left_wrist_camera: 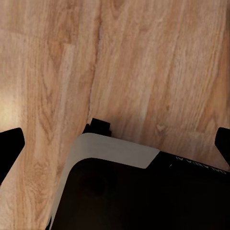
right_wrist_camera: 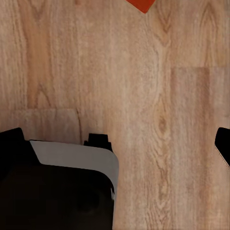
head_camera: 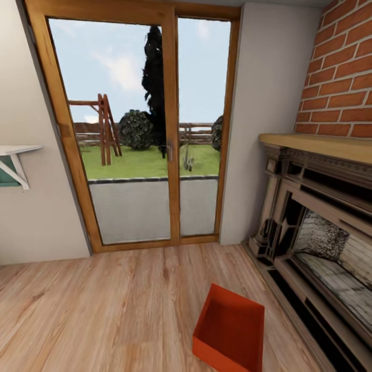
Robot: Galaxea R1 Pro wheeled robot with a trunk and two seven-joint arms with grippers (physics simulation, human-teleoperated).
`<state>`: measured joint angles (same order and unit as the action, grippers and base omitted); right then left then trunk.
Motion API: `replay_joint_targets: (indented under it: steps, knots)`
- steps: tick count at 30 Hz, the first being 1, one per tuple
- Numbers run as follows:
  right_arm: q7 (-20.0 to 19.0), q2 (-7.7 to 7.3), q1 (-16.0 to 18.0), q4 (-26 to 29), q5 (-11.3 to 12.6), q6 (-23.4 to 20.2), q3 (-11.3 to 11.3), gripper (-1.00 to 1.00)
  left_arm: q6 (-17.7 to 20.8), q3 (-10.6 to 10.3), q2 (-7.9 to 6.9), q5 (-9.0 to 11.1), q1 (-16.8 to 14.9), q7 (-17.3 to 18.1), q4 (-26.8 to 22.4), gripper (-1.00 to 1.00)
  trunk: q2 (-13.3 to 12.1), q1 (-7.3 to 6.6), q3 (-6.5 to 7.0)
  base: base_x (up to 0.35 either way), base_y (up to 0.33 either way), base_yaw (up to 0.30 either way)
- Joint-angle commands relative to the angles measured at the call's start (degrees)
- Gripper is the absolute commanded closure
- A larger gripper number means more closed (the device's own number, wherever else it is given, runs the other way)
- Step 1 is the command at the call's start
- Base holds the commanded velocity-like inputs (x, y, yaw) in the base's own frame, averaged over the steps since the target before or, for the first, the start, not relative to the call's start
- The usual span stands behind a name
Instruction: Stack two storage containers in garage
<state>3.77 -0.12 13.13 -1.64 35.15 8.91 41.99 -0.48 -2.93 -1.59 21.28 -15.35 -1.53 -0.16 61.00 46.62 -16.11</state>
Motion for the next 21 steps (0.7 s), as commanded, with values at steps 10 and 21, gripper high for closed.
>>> replay_joint_targets:
  steps: [10,21]
  knots:
    - [0.4,0.73,0.1,-0.2,0.5,0.2,0.5,-1.0,-0.1,-0.4,-0.26,0.3,0.0,-0.2,0.0,-1.0,0.0,0.03,-0.07,0.227,0.128,-0.181]
    - [0.4,0.74,0.1,-0.1,0.5,0.2,0.5,-1.0,-0.1,-0.4,-0.26,0.3,0.0,-0.2,0.0,-1.0,0.0,0.03,-0.07,0.008,0.008,-0.255]
